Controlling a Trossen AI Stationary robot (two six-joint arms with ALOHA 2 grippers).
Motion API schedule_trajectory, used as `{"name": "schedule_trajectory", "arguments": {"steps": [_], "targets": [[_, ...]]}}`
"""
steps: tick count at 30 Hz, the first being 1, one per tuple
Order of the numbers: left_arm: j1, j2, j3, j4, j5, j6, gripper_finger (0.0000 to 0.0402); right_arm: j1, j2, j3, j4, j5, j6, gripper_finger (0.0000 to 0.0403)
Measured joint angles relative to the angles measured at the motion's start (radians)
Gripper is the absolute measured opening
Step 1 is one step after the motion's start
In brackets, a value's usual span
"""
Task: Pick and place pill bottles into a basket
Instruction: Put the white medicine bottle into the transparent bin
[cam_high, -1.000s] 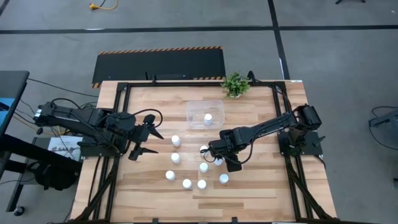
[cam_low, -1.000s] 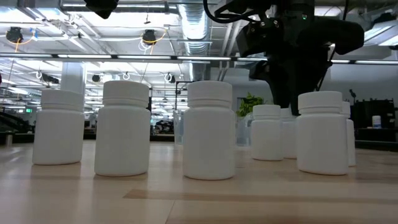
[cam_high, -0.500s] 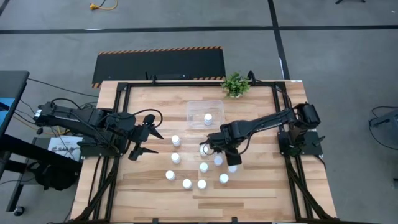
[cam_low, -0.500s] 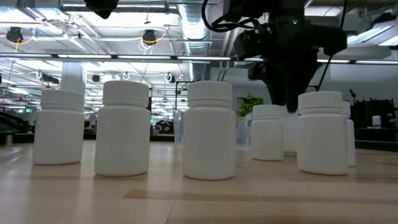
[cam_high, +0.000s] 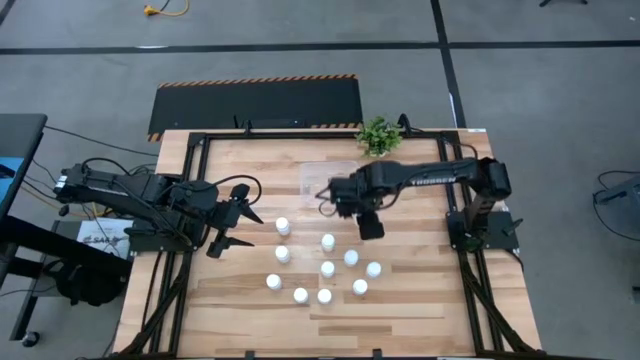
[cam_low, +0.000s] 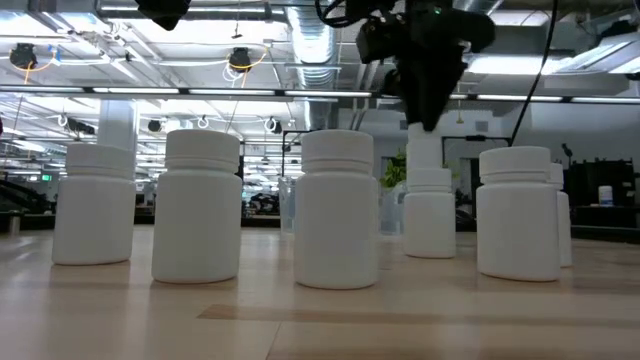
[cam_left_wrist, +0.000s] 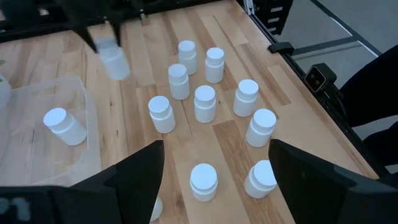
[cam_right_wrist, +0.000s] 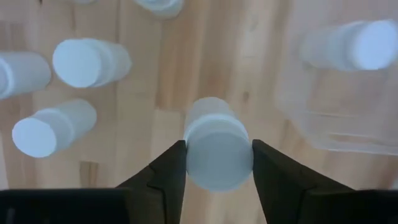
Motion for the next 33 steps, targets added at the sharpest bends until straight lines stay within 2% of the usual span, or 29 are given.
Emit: {"name": "schedule_trajectory", "arguments": {"steps": [5, 11, 22, 28, 33], "targets": [[0.000, 0.000, 0.000, 0.000, 0.000, 0.000, 0.0279, -0.065, 0.000, 0.102, -0.061, 0.002, -0.048, 0.0163], [0.000, 0.000, 0.000, 0.000, 0.000, 0.000, 0.0279, -0.147, 0.000, 0.178, -0.080, 0.002, -0.105, 0.0151], [0.000, 0.000, 0.000, 0.001, -0.010, 0.000, 0.0279, -0.258, 0.000, 0.185, -0.047, 0.002, -0.171, 0.0157], [0.000, 0.000, 0.000, 0.001, -0.015, -0.001, 0.0279, -0.286, 0.000, 0.185, -0.026, -0.001, -0.183, 0.0155], [0.000, 0.000, 0.000, 0.001, -0.018, -0.006, 0.0279, -0.290, 0.051, 0.185, -0.034, -0.002, -0.190, 0.0160]]}}
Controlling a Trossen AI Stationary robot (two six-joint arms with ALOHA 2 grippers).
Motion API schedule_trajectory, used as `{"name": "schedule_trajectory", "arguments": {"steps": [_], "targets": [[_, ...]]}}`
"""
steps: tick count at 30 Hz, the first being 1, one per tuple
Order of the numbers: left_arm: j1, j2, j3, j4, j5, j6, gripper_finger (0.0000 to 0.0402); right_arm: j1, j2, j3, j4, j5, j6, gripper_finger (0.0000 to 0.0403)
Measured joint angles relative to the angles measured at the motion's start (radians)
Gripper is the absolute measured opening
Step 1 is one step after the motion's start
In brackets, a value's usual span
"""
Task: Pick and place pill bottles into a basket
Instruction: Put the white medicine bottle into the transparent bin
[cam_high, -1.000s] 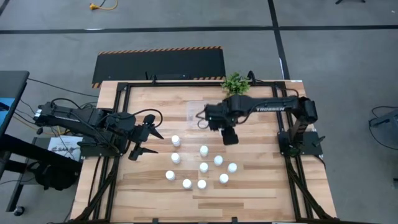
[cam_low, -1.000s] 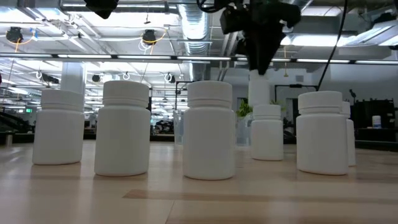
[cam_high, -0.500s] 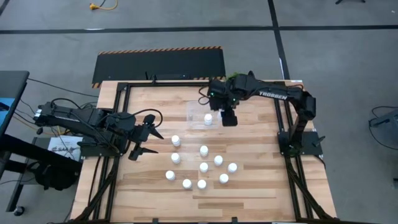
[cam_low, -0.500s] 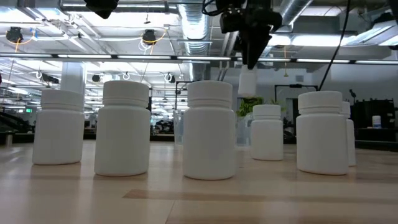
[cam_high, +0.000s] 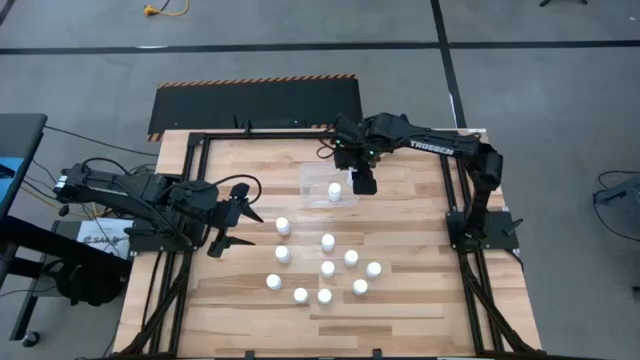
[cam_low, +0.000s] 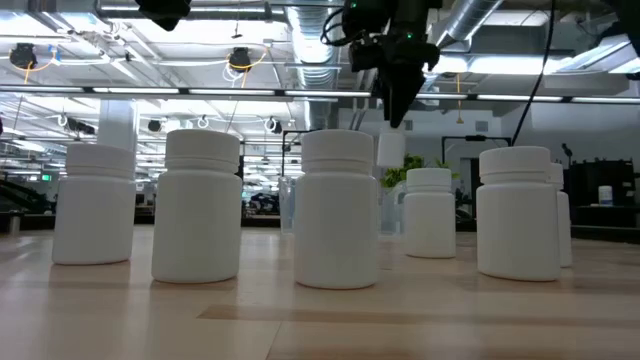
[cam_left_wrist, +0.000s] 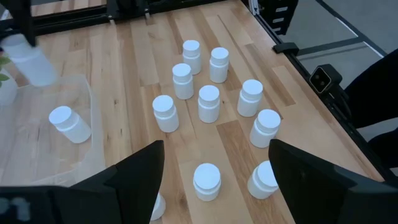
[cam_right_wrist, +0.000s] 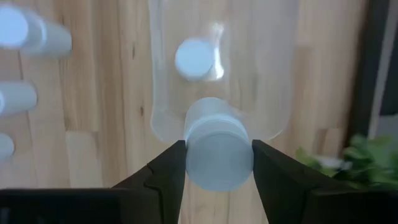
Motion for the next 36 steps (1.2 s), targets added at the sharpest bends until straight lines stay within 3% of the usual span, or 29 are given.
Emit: {"name": "schedule_trajectory", "arguments": {"steps": [13, 36], "targets": [[0.000, 0.000, 0.000, -0.007, -0.001, -0.001, 0.0279, 0.011, 0.157, 0.000, 0.018, 0.000, -0.057, 0.0160], [0.000, 0.000, 0.000, -0.009, -0.001, 0.007, 0.0279, 0.005, 0.161, 0.000, 0.106, 0.000, -0.067, 0.0162]]}}
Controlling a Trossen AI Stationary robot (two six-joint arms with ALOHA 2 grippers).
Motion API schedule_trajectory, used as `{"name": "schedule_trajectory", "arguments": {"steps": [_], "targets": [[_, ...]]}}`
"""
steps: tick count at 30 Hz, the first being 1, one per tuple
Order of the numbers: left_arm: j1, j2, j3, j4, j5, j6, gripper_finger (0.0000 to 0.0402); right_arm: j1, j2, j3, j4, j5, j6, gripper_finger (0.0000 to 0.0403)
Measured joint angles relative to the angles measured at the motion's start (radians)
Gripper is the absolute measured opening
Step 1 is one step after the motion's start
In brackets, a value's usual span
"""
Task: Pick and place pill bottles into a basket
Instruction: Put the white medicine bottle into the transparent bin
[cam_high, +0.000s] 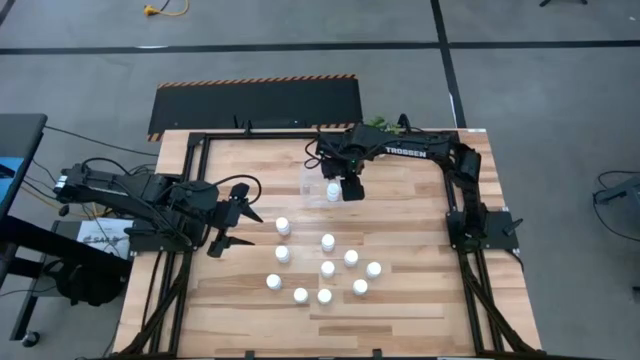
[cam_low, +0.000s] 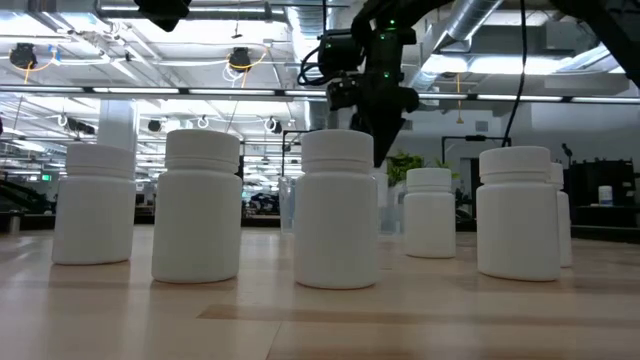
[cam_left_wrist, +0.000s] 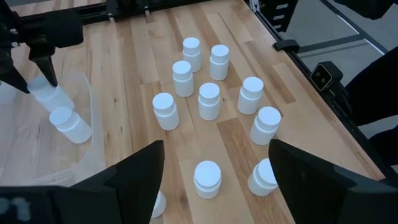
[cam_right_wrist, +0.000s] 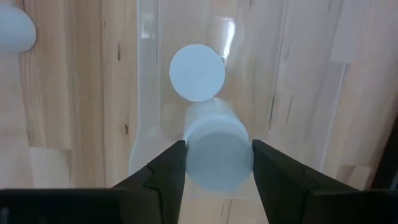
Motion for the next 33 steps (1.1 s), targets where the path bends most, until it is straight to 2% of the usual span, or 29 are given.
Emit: {"name": "schedule_trajectory", "arguments": {"steps": [22, 33], "targets": [[0.000, 0.000, 0.000, 0.001, 0.000, 0.000, 0.0279, -0.046, 0.000, -0.001, 0.016, 0.000, -0.007, 0.0158], [0.000, 0.000, 0.000, 0.000, 0.000, 0.000, 0.0279, -0.053, 0.000, -0.051, 0.055, 0.000, -0.013, 0.0158]]}}
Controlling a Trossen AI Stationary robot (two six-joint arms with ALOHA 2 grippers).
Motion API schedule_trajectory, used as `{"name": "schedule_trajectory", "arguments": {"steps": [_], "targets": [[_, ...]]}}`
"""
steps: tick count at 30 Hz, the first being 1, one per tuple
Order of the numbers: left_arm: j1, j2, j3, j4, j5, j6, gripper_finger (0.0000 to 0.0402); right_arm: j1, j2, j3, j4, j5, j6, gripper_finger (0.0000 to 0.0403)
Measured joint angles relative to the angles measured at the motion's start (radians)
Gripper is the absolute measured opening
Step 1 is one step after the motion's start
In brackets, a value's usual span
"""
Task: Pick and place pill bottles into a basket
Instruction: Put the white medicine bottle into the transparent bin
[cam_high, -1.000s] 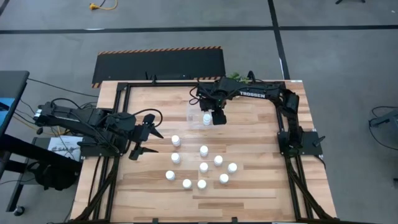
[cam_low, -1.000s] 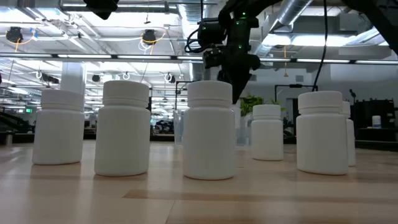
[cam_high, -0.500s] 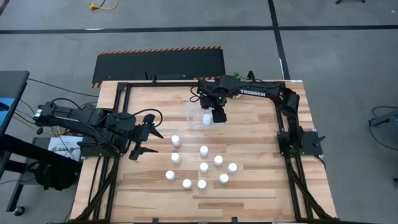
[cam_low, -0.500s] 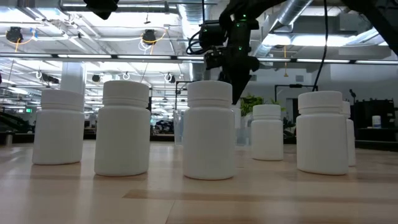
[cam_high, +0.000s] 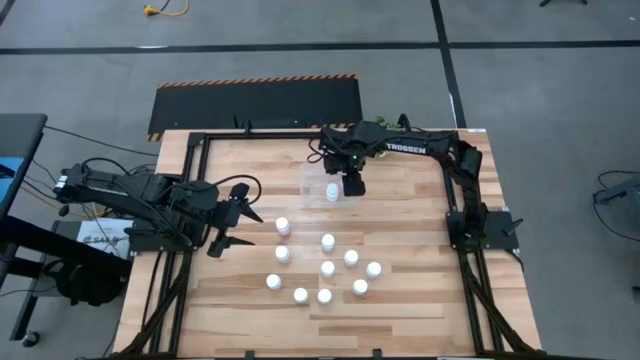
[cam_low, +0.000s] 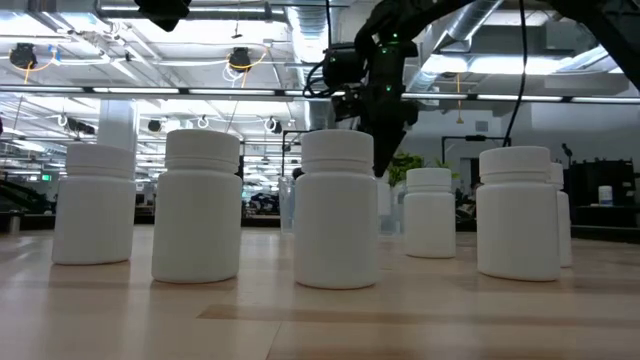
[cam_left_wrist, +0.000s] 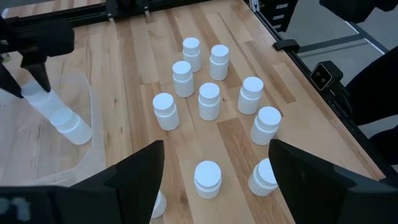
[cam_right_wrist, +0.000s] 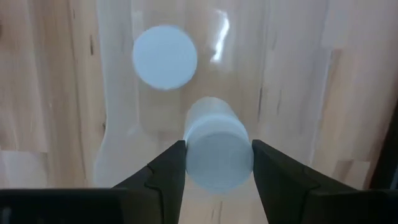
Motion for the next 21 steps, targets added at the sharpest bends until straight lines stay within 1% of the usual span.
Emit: {"name": "schedule_trajectory", "arguments": {"steps": [6, 21], "targets": [[0.000, 0.000, 0.000, 0.000, 0.000, 0.000, 0.0279, 0.000, 0.000, 0.000, -0.001, 0.000, -0.004, 0.0169], [0.000, 0.000, 0.000, 0.000, 0.000, 0.000, 0.0279, 0.000, 0.000, 0.000, 0.001, 0.000, -0.020, 0.0172]]}}
